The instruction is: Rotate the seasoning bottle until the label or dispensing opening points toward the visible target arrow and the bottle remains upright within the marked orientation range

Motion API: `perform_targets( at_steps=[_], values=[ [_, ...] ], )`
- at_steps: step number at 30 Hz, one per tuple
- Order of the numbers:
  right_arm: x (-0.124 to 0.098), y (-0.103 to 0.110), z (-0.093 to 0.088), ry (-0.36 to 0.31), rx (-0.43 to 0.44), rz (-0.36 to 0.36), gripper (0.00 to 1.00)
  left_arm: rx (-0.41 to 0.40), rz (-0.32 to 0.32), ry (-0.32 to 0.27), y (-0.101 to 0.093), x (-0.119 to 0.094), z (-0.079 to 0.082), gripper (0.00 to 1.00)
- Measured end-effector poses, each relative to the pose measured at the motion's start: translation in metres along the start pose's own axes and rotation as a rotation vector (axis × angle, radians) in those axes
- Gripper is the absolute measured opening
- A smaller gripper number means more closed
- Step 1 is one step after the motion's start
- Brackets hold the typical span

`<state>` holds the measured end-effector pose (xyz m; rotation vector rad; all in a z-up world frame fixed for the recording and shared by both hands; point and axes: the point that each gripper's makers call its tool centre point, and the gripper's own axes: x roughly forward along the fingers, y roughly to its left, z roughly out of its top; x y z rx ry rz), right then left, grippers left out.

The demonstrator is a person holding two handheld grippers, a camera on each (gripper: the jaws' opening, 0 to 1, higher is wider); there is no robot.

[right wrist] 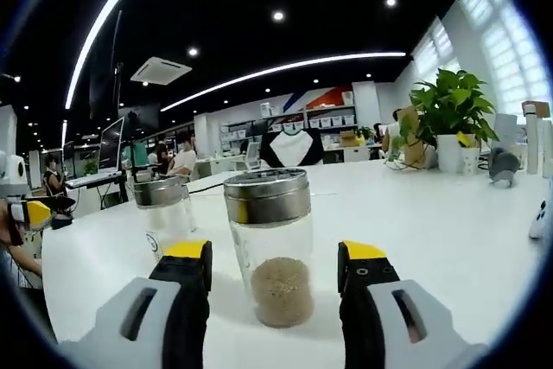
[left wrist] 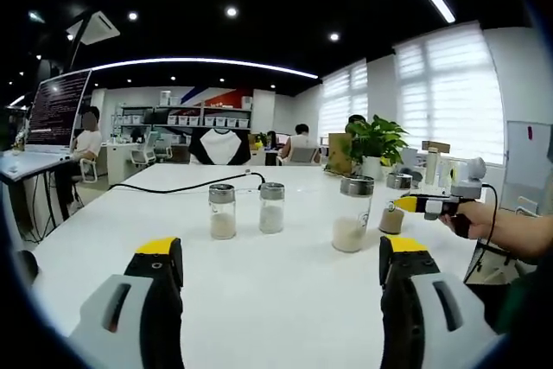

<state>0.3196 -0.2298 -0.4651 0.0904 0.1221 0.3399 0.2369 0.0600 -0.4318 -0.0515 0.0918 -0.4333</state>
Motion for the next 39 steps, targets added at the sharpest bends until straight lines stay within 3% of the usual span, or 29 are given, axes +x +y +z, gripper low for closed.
perform_targets(
  at_steps=[7, 14, 21, 23, 31, 36, 39],
  values=[
    [0.001, -0.005, 0.010, -0.025, -0.052, -0.046, 0.60, -0.007, -0.022, -0.007, -0.007, 0.004, -0.003, 1.00],
    [0.009, 0.001, 0.005, 0.010, -0.048, -0.073, 0.60, -0.004, -0.034, -0.018, -0.012, 0.008, 0.001, 1.00],
    [0.017, 0.004, 0.007, 0.020, -0.071, -0.103, 0.58, -0.013, -0.026, -0.021, -0.005, 0.005, 0.000, 1.00],
    [0.018, 0.005, 0.012, -0.008, -0.041, -0.100, 0.58, -0.016, -0.018, -0.033, -0.001, 0.003, 0.004, 1.00],
    [0.020, -0.010, 0.005, 0.032, -0.061, -0.170, 0.51, -0.017, -0.007, -0.034, 0.003, 0.003, 0.004, 1.00],
    [0.019, -0.007, -0.002, 0.043, -0.048, -0.147, 0.41, -0.025, 0.000, -0.028, 0.005, 0.001, 0.001, 1.00],
    [0.018, -0.006, -0.003, 0.047, -0.087, -0.139, 0.40, -0.016, 0.003, -0.031, 0.006, 0.000, 0.003, 1.00]
  ],
)
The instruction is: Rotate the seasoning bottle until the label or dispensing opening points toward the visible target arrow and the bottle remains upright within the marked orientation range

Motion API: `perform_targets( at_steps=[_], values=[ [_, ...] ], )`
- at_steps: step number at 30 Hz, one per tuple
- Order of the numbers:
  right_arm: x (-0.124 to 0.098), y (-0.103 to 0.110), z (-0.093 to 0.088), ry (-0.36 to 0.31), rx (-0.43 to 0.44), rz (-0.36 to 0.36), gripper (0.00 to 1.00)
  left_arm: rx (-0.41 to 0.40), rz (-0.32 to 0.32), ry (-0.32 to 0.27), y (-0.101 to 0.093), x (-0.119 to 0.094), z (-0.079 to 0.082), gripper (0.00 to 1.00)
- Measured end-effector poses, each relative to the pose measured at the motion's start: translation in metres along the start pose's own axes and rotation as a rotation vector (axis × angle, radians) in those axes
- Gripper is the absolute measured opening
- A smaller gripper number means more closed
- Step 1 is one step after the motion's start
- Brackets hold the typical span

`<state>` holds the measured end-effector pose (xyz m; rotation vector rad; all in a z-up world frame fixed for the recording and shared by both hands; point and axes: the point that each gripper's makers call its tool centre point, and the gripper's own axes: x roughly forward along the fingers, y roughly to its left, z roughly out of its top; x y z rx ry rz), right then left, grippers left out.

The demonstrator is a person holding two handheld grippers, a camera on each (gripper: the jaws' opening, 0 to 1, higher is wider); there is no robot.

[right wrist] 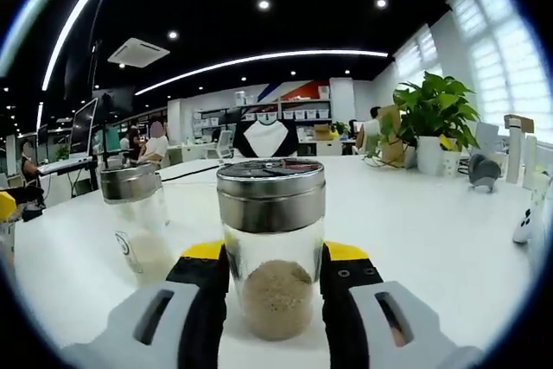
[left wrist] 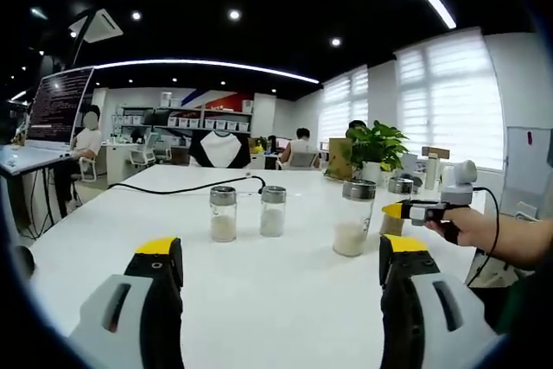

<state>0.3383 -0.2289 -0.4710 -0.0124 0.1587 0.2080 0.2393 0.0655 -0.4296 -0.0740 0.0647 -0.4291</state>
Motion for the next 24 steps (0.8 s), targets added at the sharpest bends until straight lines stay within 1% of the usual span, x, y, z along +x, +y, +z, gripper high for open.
perform_targets(
  at_steps=[2, 5, 11, 15, 17, 18, 20, 22, 24],
  values=[
    [0.0003, -0.0010, 0.0000, 0.012, 0.012, 0.008, 0.40, -0.003, 0.002, -0.001, 0.0000, -0.0004, 0.0001, 1.00],
    [0.0003, -0.0009, -0.0007, 0.023, 0.003, 0.005, 0.39, 0.005, -0.003, 0.000, -0.0018, -0.0001, 0.0003, 1.00],
    [-0.0001, -0.0006, -0.0010, 0.018, -0.007, 0.015, 0.39, -0.006, -0.020, 0.007, -0.0046, 0.0021, 0.0001, 1.00],
    [-0.0006, -0.0007, -0.0010, 0.017, -0.008, 0.033, 0.39, 0.001, -0.011, 0.014, -0.0020, 0.0017, 0.0006, 1.00],
    [-0.0003, -0.0004, -0.0008, 0.024, -0.010, 0.040, 0.39, 0.010, -0.009, 0.006, -0.0006, 0.0012, 0.0030, 1.00],
    [-0.0003, -0.0002, -0.0009, 0.023, -0.012, 0.042, 0.39, 0.007, -0.008, 0.011, 0.0000, 0.0008, 0.0020, 1.00],
    [-0.0001, 0.0002, -0.0006, 0.014, -0.016, 0.050, 0.39, 0.002, -0.004, 0.002, 0.0010, -0.0007, 0.0013, 1.00],
    [0.0003, 0.0003, -0.0006, 0.013, -0.020, 0.057, 0.39, -0.005, -0.002, 0.011, 0.0018, -0.0006, -0.0011, 1.00],
    [0.0005, 0.0000, -0.0005, 0.016, -0.024, 0.077, 0.39, 0.001, -0.003, 0.012, 0.0019, -0.0011, -0.0015, 1.00]
  ],
)
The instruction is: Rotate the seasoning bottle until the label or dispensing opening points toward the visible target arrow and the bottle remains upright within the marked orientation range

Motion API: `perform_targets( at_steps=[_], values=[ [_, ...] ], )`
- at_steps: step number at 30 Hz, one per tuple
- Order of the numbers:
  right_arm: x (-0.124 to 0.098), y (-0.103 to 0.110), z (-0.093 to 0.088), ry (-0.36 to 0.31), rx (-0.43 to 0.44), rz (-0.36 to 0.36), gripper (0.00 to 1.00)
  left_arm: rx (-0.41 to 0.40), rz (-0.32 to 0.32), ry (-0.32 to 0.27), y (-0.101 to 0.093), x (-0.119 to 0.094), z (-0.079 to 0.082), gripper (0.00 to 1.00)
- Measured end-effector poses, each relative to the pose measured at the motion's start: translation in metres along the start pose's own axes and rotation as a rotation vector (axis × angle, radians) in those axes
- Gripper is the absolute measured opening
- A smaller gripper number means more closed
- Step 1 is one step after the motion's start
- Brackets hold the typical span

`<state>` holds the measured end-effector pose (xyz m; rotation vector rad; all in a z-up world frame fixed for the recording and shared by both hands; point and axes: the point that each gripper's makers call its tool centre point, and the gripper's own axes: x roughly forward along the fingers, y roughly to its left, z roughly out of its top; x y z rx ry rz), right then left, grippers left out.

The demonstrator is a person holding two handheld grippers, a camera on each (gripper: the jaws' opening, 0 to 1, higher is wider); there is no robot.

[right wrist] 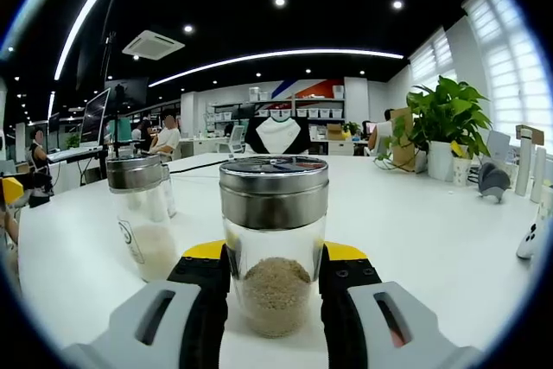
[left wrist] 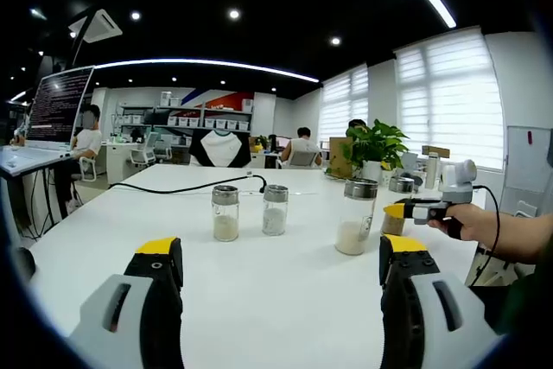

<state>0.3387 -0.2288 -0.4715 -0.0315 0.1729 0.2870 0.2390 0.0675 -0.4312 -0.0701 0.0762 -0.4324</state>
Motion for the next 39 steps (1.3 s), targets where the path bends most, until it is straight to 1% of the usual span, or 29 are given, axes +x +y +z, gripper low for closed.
perform_targets(
  at_steps=[1, 3, 10, 16, 25, 32, 35, 37, 39],
  values=[
    [0.000, 0.000, 0.000, 0.001, -0.002, 0.012, 0.39, 0.001, 0.000, 0.000, 0.000, 0.000, 0.000, 1.00],
    [0.001, 0.002, 0.000, 0.007, -0.011, 0.064, 0.39, -0.003, 0.003, 0.001, 0.001, 0.000, -0.001, 1.00],
    [0.000, 0.004, -0.001, 0.018, -0.023, 0.113, 0.39, -0.007, 0.005, 0.010, 0.002, 0.001, -0.003, 1.00],
    [0.000, 0.006, -0.001, 0.013, -0.030, 0.160, 0.39, 0.000, 0.007, -0.002, 0.004, 0.000, 0.003, 1.00],
    [-0.002, 0.010, -0.001, 0.012, -0.050, 0.266, 0.39, 0.000, 0.008, 0.005, 0.004, -0.002, 0.000, 1.00],
    [-0.003, 0.012, -0.001, 0.014, -0.062, 0.331, 0.39, -0.001, 0.011, 0.006, 0.005, -0.003, 0.000, 1.00],
    [-0.005, 0.013, -0.001, 0.015, -0.070, 0.377, 0.39, 0.001, 0.013, 0.007, 0.005, -0.003, 0.000, 1.00],
    [-0.005, 0.014, -0.001, 0.005, -0.070, 0.410, 0.39, 0.007, 0.014, 0.007, 0.005, -0.003, 0.000, 1.00],
    [-0.006, 0.016, -0.001, 0.013, -0.077, 0.439, 0.39, 0.004, 0.010, 0.009, 0.004, -0.003, 0.000, 1.00]
  ],
)
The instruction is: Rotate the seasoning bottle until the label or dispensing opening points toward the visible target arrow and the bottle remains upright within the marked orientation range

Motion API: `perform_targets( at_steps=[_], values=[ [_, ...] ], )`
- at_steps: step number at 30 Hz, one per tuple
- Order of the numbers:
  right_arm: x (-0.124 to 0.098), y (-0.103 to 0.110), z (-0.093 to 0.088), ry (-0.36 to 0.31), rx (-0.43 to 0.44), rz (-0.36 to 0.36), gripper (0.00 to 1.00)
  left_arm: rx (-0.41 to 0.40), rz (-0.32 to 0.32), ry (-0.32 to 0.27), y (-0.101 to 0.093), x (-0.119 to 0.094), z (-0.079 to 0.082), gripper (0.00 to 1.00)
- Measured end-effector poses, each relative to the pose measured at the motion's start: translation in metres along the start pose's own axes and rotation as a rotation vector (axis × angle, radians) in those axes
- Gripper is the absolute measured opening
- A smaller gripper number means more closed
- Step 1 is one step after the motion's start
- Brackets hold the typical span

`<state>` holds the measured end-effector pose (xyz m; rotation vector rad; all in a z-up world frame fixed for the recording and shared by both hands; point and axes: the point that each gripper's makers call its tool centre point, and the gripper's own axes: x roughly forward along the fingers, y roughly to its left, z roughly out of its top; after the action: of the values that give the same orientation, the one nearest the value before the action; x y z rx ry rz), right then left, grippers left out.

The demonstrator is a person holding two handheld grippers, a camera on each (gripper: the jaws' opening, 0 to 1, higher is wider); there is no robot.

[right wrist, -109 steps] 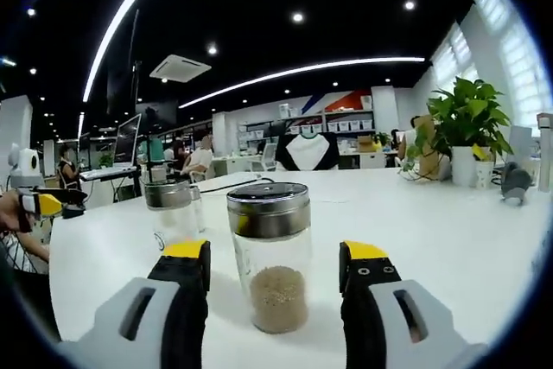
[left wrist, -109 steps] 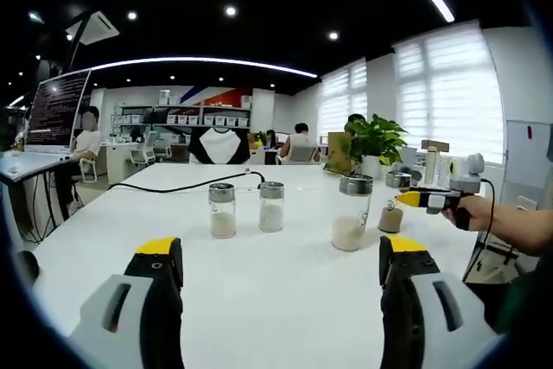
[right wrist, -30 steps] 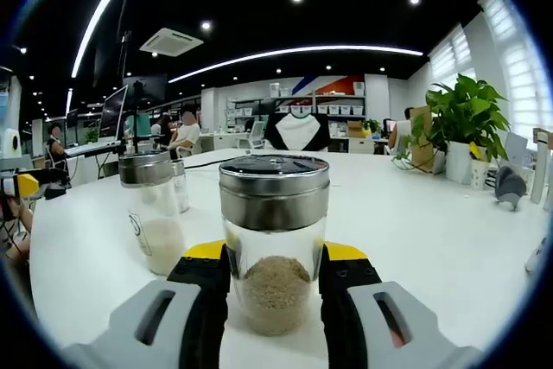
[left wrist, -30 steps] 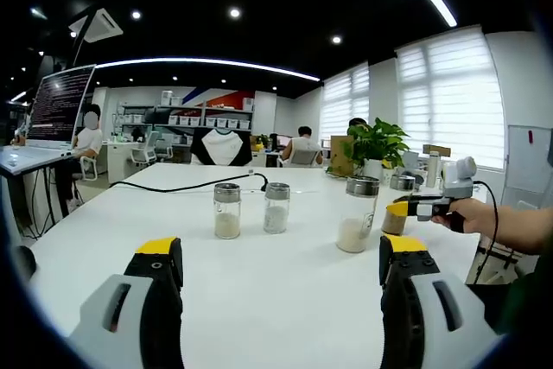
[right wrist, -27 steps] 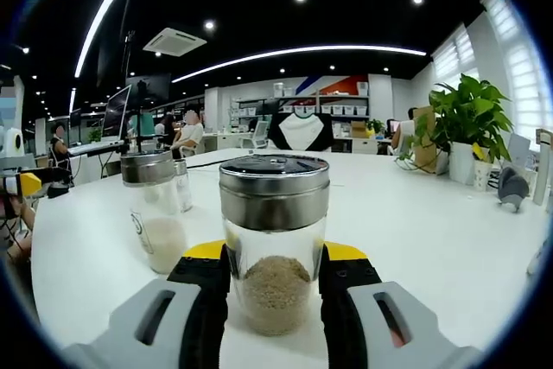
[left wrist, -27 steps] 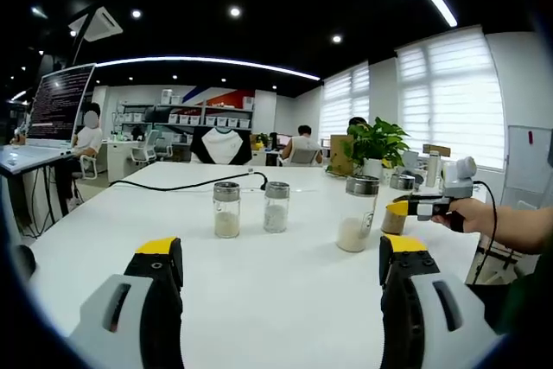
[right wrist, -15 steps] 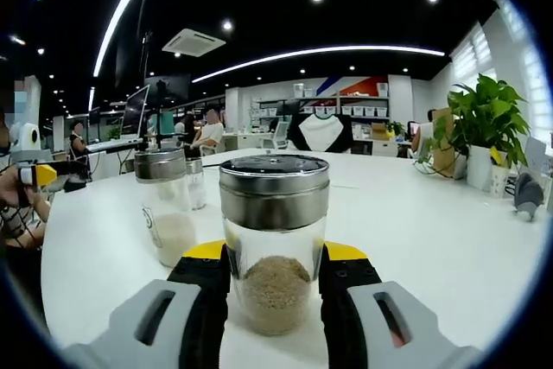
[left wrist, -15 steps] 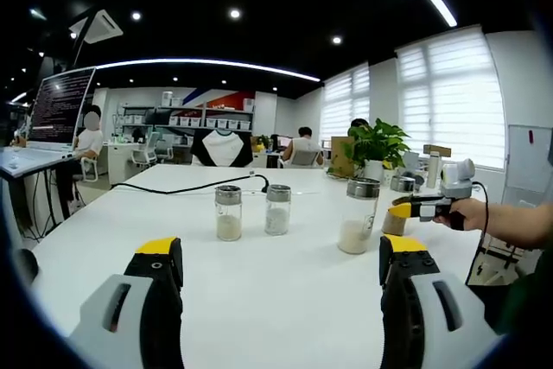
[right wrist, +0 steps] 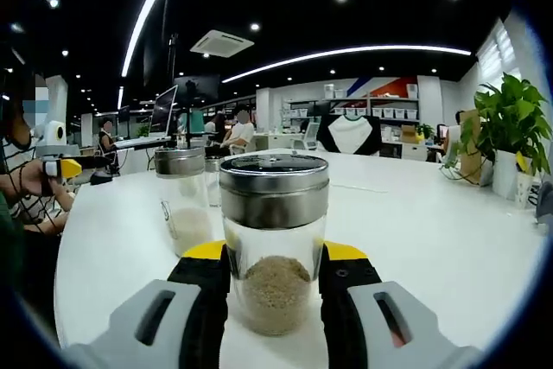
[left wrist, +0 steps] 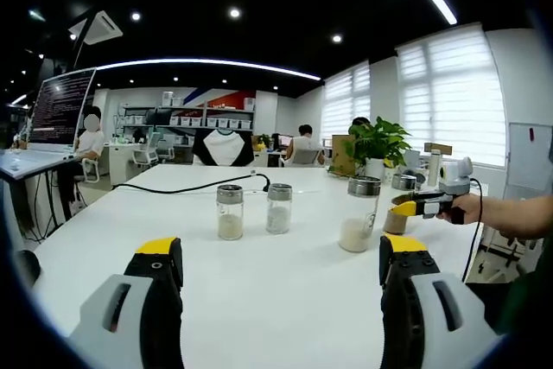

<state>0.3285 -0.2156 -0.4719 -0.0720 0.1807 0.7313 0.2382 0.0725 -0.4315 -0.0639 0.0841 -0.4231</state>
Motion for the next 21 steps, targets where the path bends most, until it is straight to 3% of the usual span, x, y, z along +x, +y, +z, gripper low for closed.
perform_targets(
  at_steps=[8, 21],
  values=[
    [-0.0026, 0.0038, -0.0008, 0.009, -0.016, 0.104, 0.39, 0.007, 0.005, 0.002, 0.0005, -0.0001, 0.0007, 1.00],
    [-0.0050, 0.0089, -0.0011, -0.004, -0.018, 0.206, 0.39, 0.005, 0.014, 0.005, 0.0029, -0.0010, 0.0002, 1.00]
  ],
)
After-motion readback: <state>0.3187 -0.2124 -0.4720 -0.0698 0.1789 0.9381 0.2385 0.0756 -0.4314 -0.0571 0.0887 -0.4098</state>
